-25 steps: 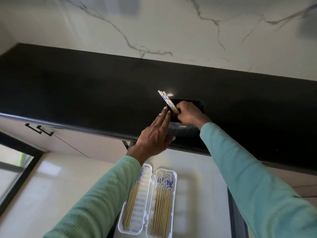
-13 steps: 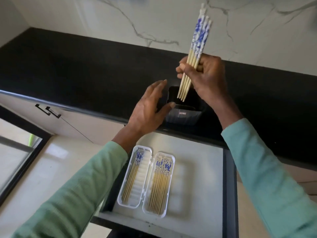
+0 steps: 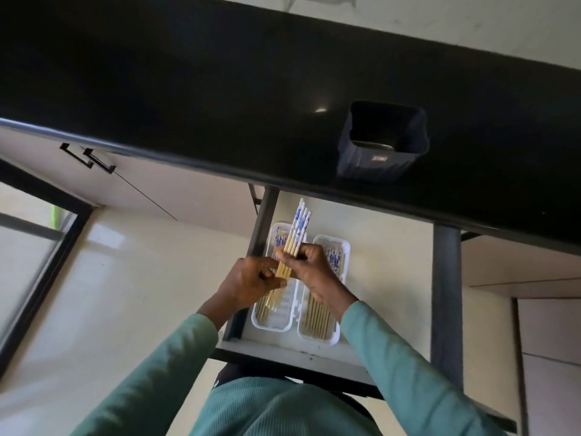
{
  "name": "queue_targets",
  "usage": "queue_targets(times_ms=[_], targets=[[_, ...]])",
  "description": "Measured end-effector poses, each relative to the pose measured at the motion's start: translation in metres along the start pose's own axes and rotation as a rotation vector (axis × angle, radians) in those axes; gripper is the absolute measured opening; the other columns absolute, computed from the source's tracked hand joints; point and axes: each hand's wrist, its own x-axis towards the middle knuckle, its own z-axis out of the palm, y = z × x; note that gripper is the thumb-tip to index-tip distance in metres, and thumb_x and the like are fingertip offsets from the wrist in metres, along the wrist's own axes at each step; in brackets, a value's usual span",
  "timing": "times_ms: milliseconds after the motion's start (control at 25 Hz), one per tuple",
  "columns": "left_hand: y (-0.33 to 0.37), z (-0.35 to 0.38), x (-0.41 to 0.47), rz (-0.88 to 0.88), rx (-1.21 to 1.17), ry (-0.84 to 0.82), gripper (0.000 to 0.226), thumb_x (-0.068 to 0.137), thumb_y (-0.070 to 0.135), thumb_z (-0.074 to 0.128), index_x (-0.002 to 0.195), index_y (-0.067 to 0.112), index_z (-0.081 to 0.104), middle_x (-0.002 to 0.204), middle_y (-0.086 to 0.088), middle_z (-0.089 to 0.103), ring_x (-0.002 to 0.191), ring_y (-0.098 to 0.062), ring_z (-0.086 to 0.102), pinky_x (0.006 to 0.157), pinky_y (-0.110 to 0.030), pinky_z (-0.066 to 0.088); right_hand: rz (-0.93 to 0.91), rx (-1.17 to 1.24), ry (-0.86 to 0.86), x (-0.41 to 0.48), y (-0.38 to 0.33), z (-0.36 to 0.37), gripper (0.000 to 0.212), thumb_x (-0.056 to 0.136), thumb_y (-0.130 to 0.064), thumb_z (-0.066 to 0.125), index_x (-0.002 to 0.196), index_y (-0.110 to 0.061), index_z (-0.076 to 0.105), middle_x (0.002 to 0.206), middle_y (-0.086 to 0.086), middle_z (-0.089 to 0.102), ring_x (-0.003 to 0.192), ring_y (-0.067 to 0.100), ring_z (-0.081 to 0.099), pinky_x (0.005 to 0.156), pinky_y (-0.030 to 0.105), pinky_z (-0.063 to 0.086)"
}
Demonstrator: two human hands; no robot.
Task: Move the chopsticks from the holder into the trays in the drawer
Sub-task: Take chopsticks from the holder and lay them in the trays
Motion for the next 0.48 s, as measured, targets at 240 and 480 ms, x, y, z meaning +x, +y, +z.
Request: queue_targets(times_ms=[240,480], targets=[[-0.046,0.023,0.007,0.111,0.148,0.059,0.024,0.093,0.032,0.076,0.106,0.013,0.075,0.096,-0.004,0.078,0.075,-0.02,0.073,0.066,-0.031,0.059,0.103,-0.427,0.278,0.024,0.032,0.036,0.037,0.091,-0.031,0.081,0.063,-0.024,0.057,0.055,-0.01,0.056,0.047,0.002,0.051,0.05,0.018,0.039],[-0.073,0.011,0.023,-0.024,0.17,0.11,0.02,0.093,0.024,0.069,0.102,0.011,0.058,0.089,-0.009,0.069,0.067,-0.025,0.059,0.06,-0.029,0.041,0.27,-0.652,0.431,0.047,0.049,0.07,0.007,0.099,-0.01,0.069,0.1,-0.003,0.071,0.094,0.009,0.075,0.077,0.021,0.071,0.064,0.025,0.059]])
